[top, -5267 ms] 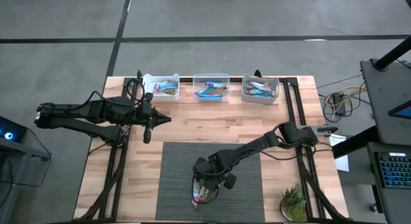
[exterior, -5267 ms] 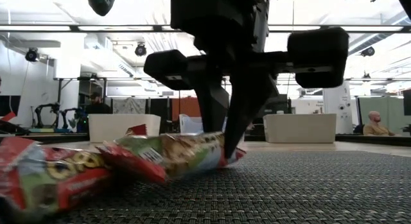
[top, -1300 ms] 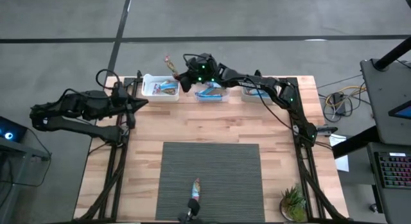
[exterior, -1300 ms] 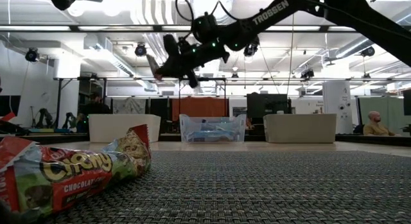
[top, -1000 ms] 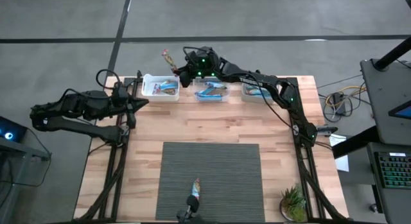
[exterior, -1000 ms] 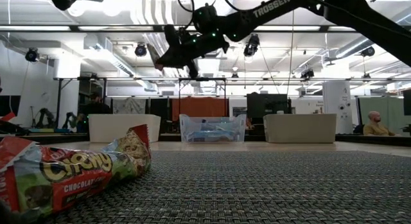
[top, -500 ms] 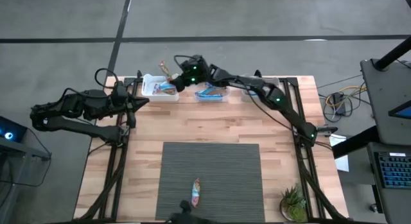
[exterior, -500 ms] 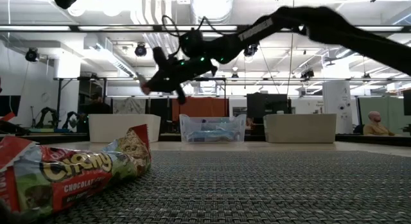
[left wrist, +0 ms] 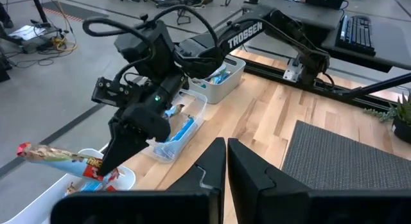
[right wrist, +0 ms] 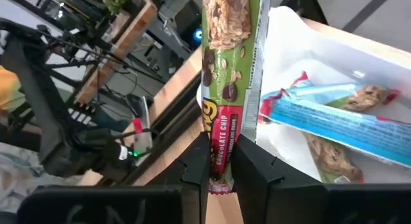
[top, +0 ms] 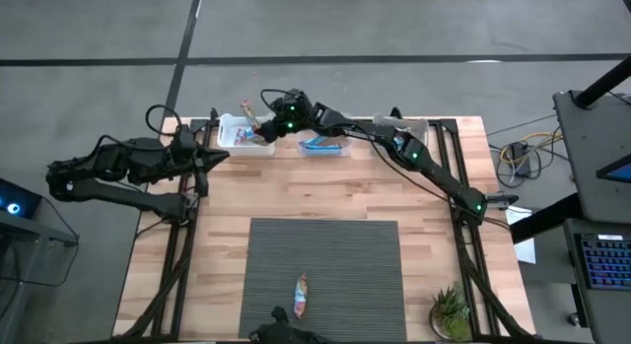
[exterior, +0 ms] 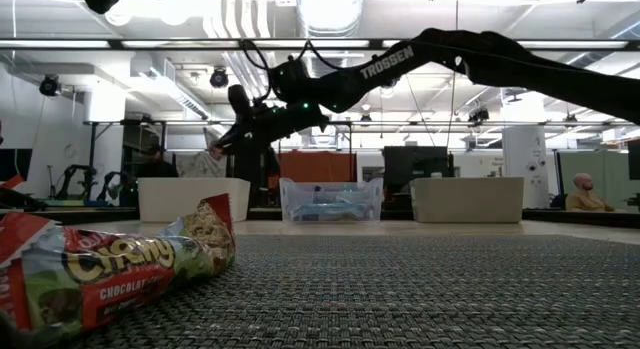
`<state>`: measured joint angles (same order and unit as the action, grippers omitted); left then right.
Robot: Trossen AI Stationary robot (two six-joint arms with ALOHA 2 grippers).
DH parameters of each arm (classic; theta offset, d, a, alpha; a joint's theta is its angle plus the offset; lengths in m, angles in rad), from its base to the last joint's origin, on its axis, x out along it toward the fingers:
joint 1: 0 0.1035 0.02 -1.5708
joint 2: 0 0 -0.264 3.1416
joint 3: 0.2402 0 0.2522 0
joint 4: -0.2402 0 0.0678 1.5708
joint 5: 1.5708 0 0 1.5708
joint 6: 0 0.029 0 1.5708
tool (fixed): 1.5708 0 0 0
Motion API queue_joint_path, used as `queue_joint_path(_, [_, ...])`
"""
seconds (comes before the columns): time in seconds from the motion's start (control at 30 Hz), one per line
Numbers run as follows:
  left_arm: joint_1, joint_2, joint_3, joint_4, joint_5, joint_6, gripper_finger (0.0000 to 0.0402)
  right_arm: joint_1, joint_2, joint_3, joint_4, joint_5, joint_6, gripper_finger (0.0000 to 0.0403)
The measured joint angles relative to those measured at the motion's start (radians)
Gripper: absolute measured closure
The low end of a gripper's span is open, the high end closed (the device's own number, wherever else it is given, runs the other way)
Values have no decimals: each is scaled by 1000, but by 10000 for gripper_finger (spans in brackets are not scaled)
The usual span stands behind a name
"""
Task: Pick and place Granola Bars by type
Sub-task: Put the right red granola bar into the white bin, then put the red granola bar into the white bin
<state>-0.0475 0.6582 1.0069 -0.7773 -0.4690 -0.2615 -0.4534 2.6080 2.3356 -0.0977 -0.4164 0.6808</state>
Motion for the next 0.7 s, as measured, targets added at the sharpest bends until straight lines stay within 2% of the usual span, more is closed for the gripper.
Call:
queue_joint_path(0.3, [0,0,0,1,0,-3,401,-1,-1,0,3,20,-4,344])
queue_joint_path(0.57, [0,0,0,1,0,-3,401,0,-1,0,-2,19,8,263])
queue_joint_path(0.7, [0,0,0,1,0,-3,401,0,-1,0,3,-10,17,242])
